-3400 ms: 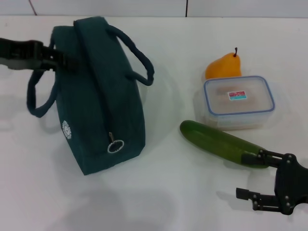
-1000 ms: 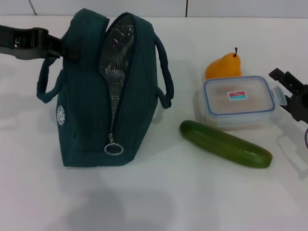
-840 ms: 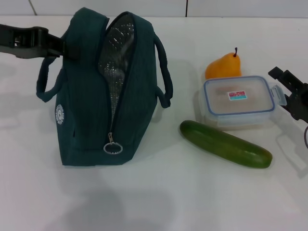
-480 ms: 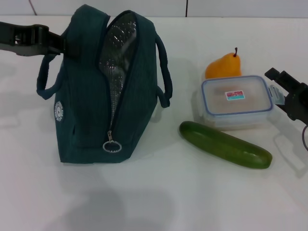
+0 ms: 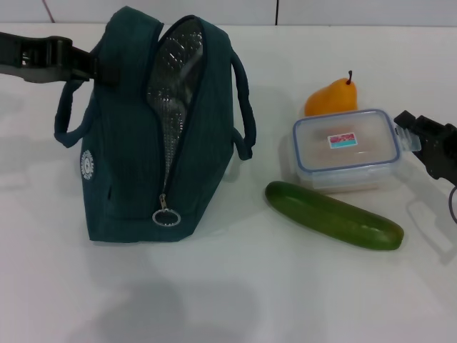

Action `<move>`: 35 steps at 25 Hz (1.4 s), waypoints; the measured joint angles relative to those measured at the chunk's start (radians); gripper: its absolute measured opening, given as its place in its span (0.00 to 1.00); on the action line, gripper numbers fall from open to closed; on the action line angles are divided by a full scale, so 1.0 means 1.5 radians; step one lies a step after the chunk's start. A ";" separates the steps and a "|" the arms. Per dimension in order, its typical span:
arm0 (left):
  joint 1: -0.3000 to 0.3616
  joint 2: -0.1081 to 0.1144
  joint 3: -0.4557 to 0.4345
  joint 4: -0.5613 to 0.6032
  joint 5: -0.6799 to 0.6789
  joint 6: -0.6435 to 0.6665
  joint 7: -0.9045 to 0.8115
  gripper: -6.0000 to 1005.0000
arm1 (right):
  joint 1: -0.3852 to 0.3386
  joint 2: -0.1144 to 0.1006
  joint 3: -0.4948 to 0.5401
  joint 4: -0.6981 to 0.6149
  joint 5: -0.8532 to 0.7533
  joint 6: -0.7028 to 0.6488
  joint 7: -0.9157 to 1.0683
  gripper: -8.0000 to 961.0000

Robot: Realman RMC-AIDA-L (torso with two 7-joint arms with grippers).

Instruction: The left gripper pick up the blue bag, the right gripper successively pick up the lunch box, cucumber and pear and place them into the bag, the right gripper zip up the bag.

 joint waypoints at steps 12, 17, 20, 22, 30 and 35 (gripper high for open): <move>-0.001 -0.003 0.002 0.001 0.000 0.000 0.001 0.05 | -0.003 0.000 0.004 0.000 0.000 0.000 -0.003 0.10; -0.002 -0.003 0.002 0.001 0.000 0.000 0.001 0.05 | -0.010 0.000 0.004 -0.010 0.003 -0.013 -0.006 0.11; -0.002 -0.003 0.000 0.001 0.000 0.000 0.002 0.05 | -0.019 0.000 0.006 -0.023 0.009 -0.037 -0.006 0.11; -0.002 -0.003 0.000 0.001 0.000 0.000 0.002 0.05 | -0.024 0.000 0.006 -0.028 0.016 -0.056 -0.006 0.11; -0.002 0.000 0.002 -0.001 -0.013 0.001 0.001 0.05 | -0.031 0.000 0.007 -0.035 0.034 -0.125 -0.007 0.12; -0.003 0.000 0.003 -0.003 -0.016 0.001 0.002 0.06 | -0.033 0.000 0.008 -0.034 0.071 -0.179 -0.005 0.13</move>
